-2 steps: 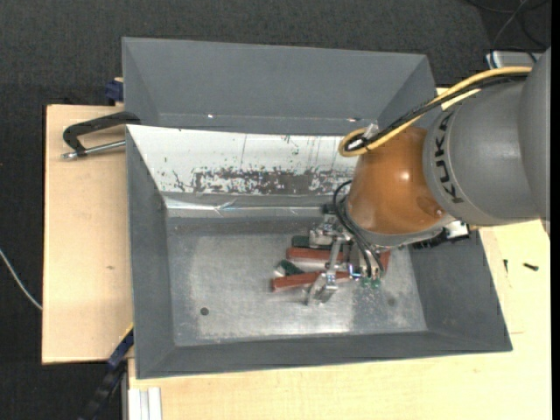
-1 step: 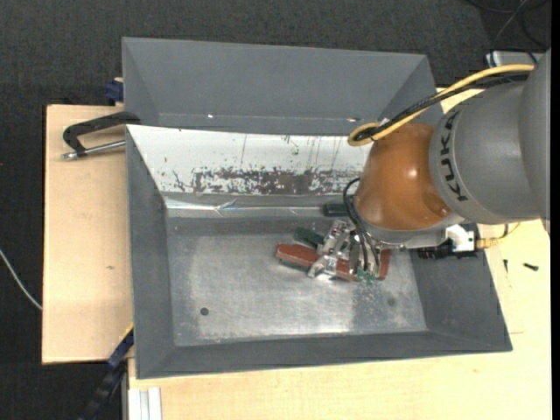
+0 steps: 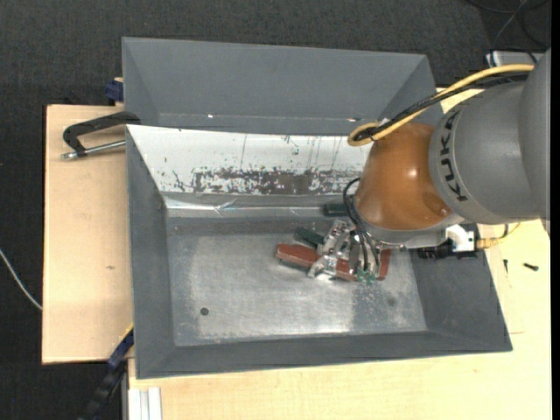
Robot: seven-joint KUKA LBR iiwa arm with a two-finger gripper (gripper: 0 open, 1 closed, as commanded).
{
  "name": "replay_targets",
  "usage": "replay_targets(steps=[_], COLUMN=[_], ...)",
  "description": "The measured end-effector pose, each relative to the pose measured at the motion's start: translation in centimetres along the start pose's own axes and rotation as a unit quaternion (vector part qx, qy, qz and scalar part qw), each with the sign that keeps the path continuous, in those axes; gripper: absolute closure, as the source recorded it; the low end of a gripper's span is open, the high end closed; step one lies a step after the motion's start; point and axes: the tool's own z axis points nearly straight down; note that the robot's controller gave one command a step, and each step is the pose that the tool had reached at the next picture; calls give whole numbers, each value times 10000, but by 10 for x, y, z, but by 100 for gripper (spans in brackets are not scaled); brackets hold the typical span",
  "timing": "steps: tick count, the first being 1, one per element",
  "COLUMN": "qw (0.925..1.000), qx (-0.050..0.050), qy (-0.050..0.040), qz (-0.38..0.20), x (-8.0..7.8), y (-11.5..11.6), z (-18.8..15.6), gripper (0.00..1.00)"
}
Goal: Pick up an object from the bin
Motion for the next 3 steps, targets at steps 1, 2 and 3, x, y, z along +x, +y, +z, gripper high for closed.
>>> replay_targets(steps=[1,2,3], qw=[10000,10000,9999], qx=[10,60,93], qy=[8,70,112], qz=[-3,-4,4], x=[0,2,3], y=[0,-2,-3], z=[-3,-19,-40], gripper=[100,100,100])
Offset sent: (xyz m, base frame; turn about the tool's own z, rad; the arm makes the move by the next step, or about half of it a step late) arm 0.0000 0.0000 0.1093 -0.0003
